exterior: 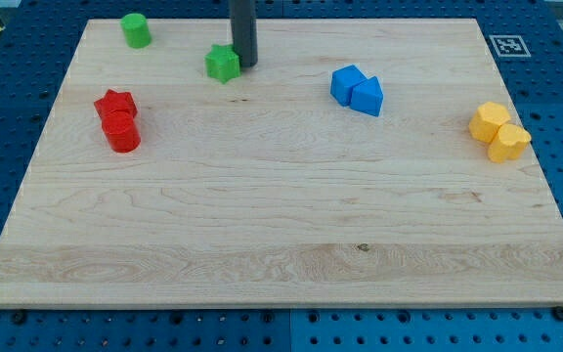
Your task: Push the green star diagonally to the bottom right side of the green circle
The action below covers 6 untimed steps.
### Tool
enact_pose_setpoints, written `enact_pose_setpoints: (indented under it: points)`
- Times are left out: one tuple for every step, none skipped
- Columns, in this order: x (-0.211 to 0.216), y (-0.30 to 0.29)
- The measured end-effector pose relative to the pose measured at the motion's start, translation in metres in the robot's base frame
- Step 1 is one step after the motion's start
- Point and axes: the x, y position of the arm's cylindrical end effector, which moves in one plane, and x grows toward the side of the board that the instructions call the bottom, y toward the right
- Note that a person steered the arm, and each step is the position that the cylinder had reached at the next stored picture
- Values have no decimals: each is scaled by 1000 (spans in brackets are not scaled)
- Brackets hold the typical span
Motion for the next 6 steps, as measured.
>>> enact_pose_setpoints:
  points:
    - [29,26]
    - [22,17]
    - [2,-20]
    - [7,-33]
    - [36,24]
    - [53,12]
